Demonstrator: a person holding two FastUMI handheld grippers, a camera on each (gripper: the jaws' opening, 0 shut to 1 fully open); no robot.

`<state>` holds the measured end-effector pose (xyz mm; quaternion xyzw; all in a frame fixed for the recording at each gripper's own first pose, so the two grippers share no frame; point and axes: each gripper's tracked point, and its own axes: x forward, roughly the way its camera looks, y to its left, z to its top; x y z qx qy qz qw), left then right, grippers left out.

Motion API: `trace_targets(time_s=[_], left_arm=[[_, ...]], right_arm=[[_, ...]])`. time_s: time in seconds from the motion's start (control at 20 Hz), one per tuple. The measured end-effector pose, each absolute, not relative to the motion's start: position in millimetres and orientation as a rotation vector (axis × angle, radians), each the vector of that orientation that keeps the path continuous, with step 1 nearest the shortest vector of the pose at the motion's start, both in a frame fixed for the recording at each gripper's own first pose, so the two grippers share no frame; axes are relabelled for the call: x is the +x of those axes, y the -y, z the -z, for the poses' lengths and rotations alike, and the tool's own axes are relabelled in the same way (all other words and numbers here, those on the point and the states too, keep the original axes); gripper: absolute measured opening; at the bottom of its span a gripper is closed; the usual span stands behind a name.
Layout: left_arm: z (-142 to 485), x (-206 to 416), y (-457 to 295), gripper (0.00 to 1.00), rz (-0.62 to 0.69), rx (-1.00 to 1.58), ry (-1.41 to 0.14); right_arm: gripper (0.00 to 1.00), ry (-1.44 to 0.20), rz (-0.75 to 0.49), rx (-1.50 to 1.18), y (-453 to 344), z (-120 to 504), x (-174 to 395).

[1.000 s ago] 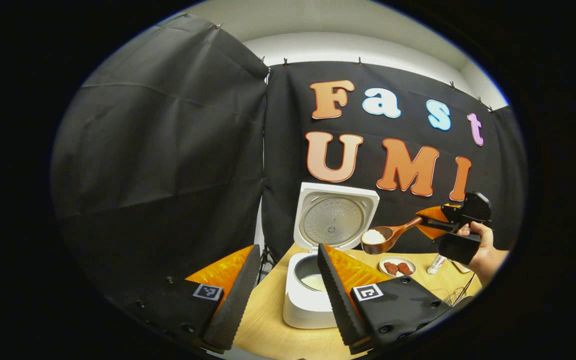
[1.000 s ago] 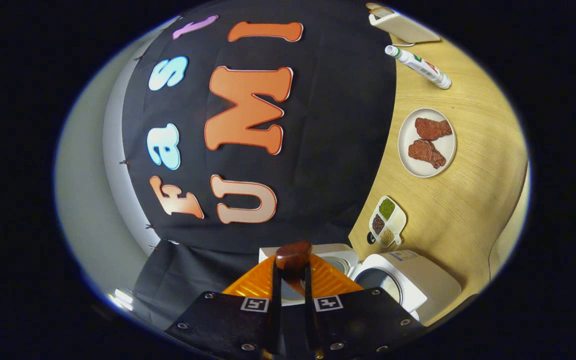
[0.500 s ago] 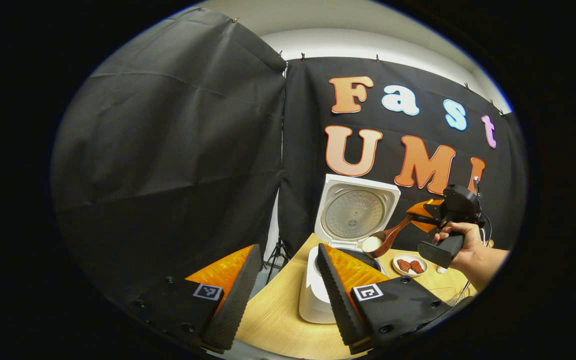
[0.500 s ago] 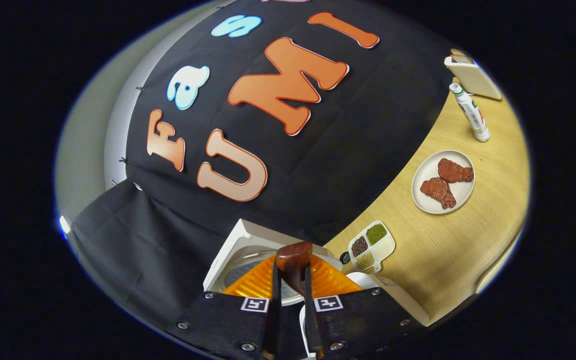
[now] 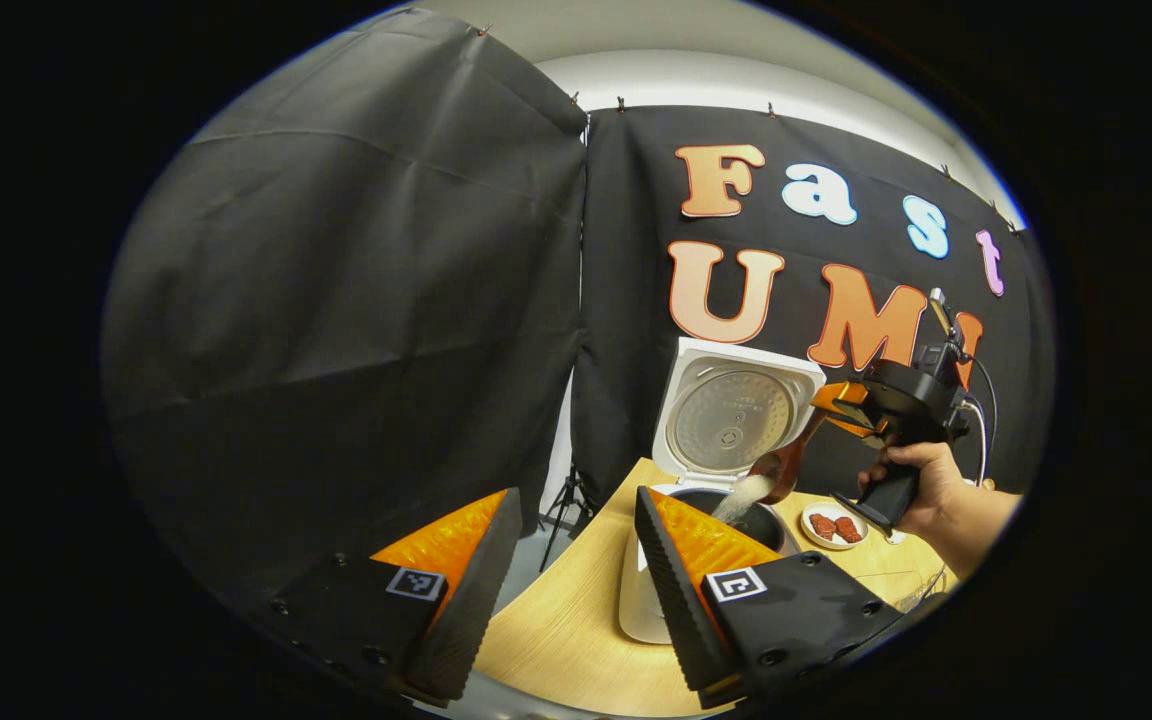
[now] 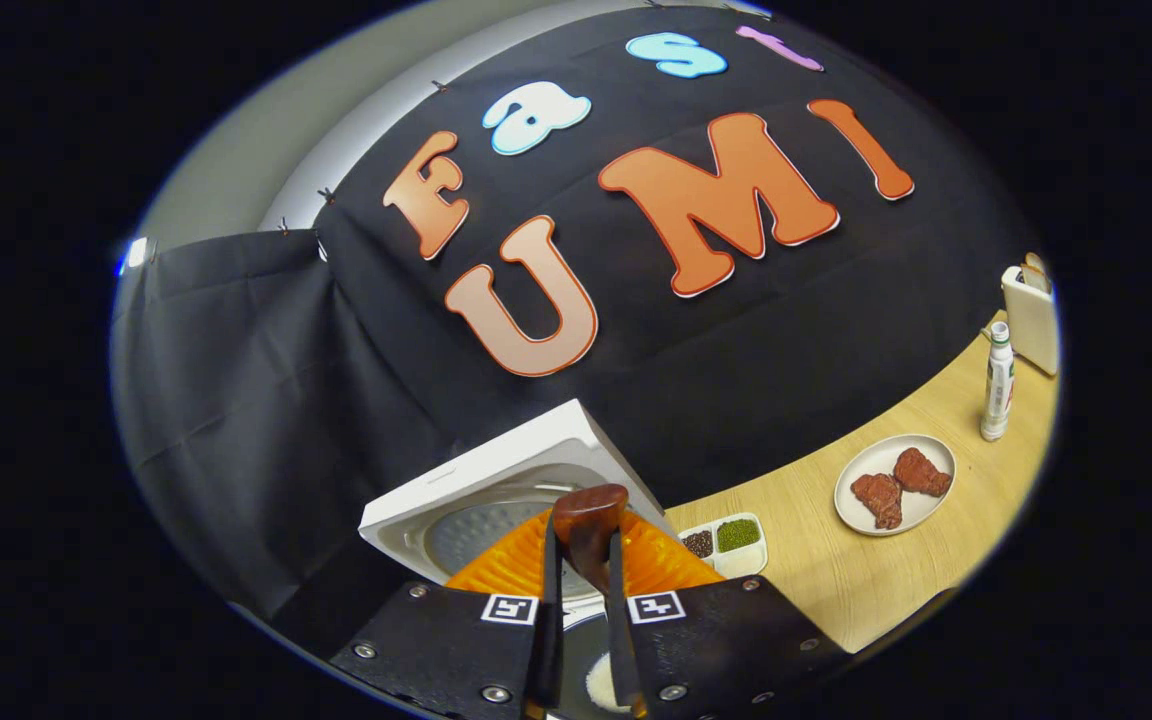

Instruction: Close the left gripper, press the button to open the rice cooker; take a wooden spoon from the chopstick holder with the right hand, scoop a spoonful of rice and pour it into the rice cooker, then put the wooden spoon back into the chopstick holder.

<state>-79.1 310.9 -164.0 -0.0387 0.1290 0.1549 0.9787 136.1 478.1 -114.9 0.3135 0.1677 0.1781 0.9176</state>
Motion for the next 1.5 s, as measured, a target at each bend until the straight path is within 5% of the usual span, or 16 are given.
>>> trace_targets(time_s=[1.2, 1.5], left_arm=[[144, -92, -287, 0.80, -0.355, 0.017, -0.226], [131, -109, -254, 0.80, -0.397, 0.037, -0.196]], right_arm=[[0.19, -0.068, -0.769, 0.080, -527, 71, 62], [0.18, -0.086, -0.808, 0.193, -516, 69, 50]])
